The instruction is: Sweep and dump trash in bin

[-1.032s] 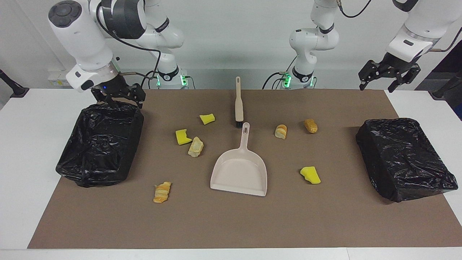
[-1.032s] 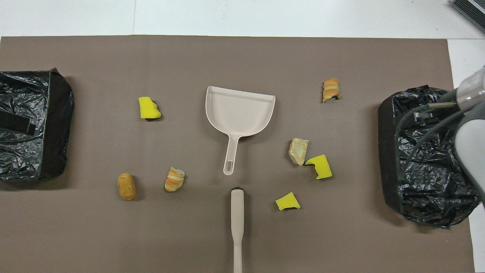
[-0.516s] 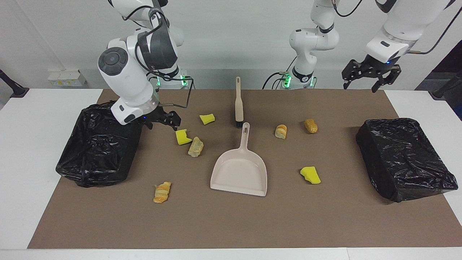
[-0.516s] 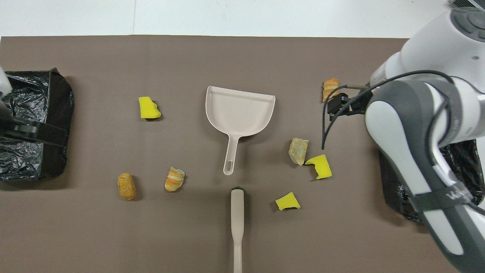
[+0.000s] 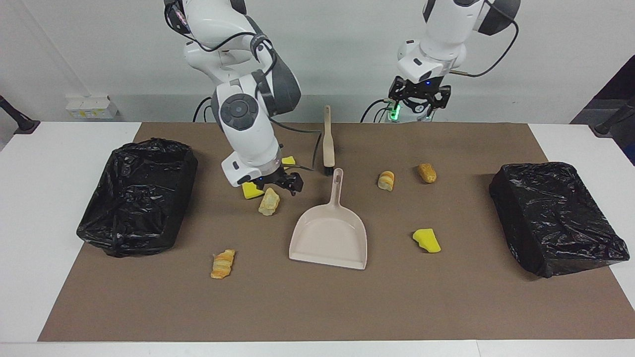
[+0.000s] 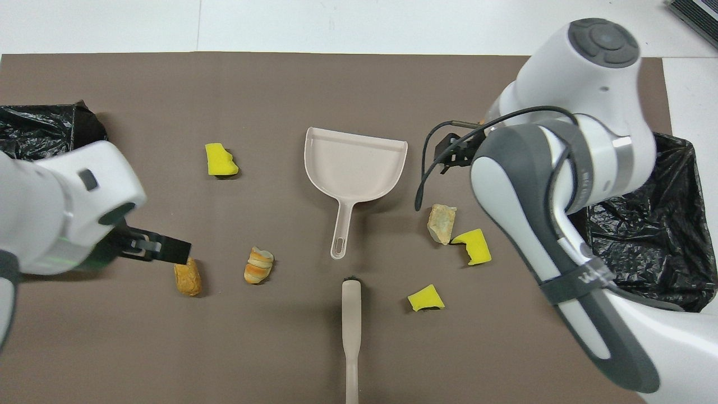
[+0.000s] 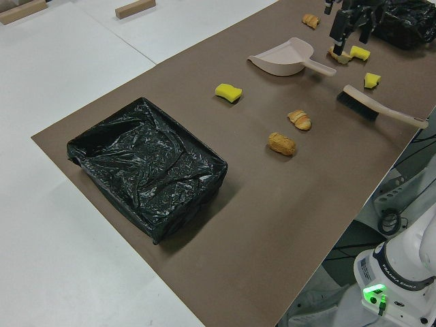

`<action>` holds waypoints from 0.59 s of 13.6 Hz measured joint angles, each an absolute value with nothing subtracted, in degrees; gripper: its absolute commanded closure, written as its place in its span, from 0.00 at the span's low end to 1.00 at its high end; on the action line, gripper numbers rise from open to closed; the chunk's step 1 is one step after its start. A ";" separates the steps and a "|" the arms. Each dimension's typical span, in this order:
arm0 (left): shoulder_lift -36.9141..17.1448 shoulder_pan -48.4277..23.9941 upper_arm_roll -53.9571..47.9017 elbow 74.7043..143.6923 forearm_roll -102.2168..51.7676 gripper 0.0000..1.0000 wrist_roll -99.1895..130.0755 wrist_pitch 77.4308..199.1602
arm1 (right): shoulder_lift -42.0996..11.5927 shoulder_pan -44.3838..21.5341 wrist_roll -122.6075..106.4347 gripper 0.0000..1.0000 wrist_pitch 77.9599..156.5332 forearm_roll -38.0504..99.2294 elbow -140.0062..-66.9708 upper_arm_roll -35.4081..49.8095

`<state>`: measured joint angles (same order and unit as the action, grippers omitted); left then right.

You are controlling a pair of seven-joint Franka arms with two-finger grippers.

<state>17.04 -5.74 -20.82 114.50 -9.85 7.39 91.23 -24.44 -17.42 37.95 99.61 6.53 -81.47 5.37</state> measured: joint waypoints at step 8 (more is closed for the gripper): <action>18.98 -5.78 -41.90 129.28 -18.46 0.00 24.77 108.54 | -32.30 -29.93 56.39 0.00 108.62 6.68 -81.37 5.41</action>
<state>18.98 -5.78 -41.90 129.28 -18.46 24.77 108.54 -32.30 -29.93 56.39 108.62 6.68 -81.37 5.41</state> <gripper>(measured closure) 0.000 0.000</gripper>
